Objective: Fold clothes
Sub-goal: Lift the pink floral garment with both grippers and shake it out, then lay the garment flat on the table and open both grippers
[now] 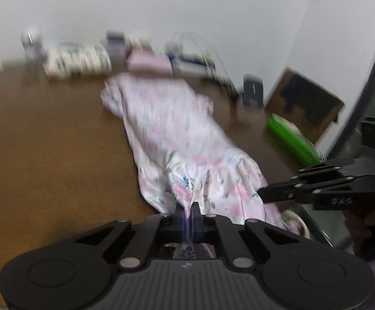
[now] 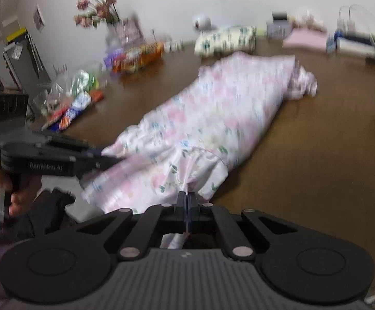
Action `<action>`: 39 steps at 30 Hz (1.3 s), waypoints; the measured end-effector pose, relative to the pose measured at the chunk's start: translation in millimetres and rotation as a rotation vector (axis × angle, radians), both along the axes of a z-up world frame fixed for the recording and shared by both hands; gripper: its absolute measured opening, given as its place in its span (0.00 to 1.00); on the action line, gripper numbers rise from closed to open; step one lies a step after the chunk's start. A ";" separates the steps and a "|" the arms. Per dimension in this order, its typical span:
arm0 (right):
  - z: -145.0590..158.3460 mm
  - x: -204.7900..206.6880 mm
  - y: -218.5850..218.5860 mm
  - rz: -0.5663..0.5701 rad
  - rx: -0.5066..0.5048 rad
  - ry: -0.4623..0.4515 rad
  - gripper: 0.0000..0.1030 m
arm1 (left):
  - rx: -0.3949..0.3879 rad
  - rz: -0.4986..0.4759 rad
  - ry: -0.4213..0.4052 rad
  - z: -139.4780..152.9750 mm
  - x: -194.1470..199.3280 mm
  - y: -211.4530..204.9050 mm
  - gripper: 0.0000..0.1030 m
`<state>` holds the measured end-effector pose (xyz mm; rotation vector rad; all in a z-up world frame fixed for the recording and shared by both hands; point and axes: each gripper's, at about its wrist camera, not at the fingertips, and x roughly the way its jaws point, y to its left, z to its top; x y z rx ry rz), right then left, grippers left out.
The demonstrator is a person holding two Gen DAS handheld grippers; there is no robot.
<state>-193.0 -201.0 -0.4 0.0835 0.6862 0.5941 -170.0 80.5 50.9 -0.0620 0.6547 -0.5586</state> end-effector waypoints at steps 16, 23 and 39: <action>324.0 -29.2 -26.8 -0.106 0.027 -0.830 0.00 | -0.006 -0.036 -0.752 344.1 1.5 -27.4 0.02; 279.1 142.0 -0.4 -0.213 -0.093 -0.478 0.00 | 0.054 0.051 -0.381 260.3 178.5 -47.0 0.22; 4.7 168.9 93.3 0.122 -0.346 -0.074 0.53 | 0.229 -0.006 0.038 2.8 164.2 -14.5 0.72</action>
